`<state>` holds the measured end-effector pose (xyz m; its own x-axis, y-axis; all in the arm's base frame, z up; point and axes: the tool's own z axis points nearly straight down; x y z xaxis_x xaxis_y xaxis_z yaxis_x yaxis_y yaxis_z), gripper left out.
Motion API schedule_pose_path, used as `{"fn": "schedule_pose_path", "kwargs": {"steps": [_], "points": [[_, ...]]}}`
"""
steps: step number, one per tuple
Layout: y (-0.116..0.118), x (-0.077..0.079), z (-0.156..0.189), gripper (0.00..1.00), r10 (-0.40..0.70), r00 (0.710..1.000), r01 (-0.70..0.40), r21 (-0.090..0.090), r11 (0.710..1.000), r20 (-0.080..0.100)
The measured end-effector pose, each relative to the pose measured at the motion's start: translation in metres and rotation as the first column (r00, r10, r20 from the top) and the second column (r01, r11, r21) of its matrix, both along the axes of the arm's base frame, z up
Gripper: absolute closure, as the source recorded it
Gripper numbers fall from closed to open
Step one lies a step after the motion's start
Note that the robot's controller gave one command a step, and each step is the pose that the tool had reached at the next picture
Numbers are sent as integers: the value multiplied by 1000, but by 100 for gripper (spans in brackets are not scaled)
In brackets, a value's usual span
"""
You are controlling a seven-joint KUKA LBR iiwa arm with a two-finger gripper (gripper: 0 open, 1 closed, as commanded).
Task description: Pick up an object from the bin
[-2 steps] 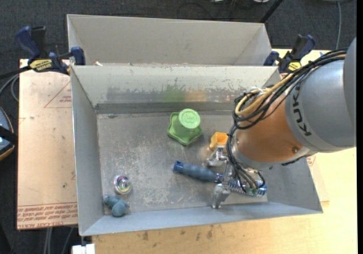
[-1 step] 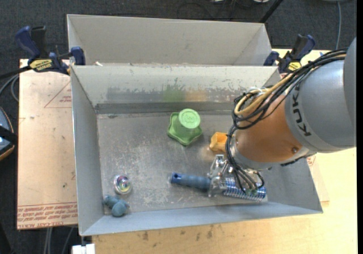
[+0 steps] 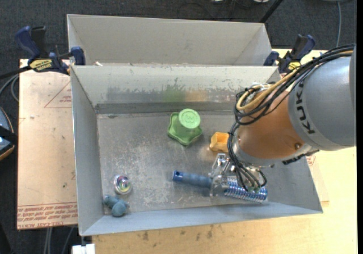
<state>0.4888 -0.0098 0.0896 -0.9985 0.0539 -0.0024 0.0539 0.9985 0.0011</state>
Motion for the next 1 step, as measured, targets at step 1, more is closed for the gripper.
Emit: {"fn": "schedule_pose_path", "kwargs": {"steps": [1], "points": [[0, 0, 12, 100, -1, 1000, 1, 0, 1000, -1]]}}
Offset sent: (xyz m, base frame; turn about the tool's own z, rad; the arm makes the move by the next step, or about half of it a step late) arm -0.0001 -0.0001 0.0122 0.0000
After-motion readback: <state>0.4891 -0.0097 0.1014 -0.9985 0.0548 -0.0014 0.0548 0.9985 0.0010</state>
